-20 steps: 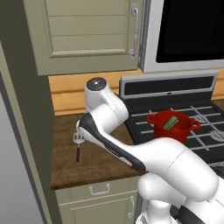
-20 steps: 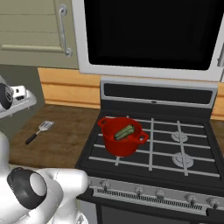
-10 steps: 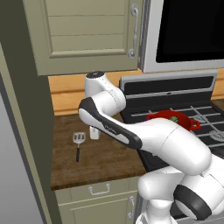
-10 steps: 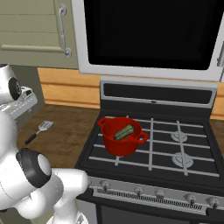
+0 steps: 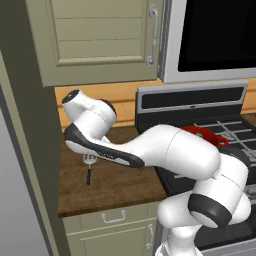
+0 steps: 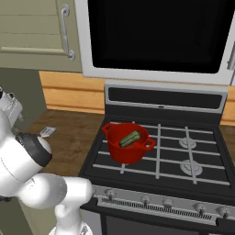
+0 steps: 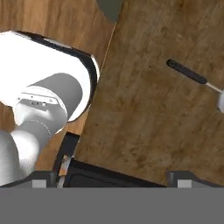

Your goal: Put the cucumber and bell pepper in the pot. Retrieve the spatula and lightly stir the vegetables in the pot.

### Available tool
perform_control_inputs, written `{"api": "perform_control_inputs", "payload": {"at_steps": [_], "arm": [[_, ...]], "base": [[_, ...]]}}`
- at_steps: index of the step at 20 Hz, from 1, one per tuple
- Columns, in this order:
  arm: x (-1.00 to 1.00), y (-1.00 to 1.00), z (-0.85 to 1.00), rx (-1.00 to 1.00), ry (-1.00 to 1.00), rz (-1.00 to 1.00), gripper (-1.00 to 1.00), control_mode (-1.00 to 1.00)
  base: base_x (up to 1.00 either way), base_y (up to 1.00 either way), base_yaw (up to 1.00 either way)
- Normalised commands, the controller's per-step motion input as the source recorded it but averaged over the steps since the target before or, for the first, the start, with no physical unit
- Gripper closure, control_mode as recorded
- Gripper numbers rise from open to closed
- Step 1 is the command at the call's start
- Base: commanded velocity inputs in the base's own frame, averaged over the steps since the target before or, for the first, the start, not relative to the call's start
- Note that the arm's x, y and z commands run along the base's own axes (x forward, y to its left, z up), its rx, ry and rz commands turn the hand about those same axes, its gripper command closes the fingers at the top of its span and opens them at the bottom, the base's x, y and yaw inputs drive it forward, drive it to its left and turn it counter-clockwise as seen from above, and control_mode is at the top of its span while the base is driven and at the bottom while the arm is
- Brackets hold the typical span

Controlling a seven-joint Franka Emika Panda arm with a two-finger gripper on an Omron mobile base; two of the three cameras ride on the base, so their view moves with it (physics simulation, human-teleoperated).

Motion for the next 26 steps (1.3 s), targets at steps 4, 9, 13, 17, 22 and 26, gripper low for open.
{"api": "perform_control_inputs", "payload": {"at_steps": [4, 9, 13, 17, 22, 26], "arm": [[-0.01, 0.00, 0.00, -0.29, 0.08, 0.92, -1.00, -1.00], [0.01, 0.00, 0.00, -0.16, 0.17, 0.85, -1.00, -1.00], [0.06, 0.00, 0.00, 0.00, 0.22, 0.72, -1.00, -1.00], [0.00, -0.06, -0.07, 0.01, 0.14, 0.53, -1.00, -1.00], [0.06, -0.03, -0.35, 0.06, 0.08, 0.09, -1.00, -1.00], [0.21, 0.13, -0.33, 0.05, 0.07, -0.05, -1.00, -1.00]], "base": [[0.00, 0.00, 0.00], [0.00, 0.00, 0.00], [0.00, 0.00, 0.00], [0.00, 0.00, 0.00], [0.00, 0.00, 0.00], [0.00, 0.00, 0.00]]}}
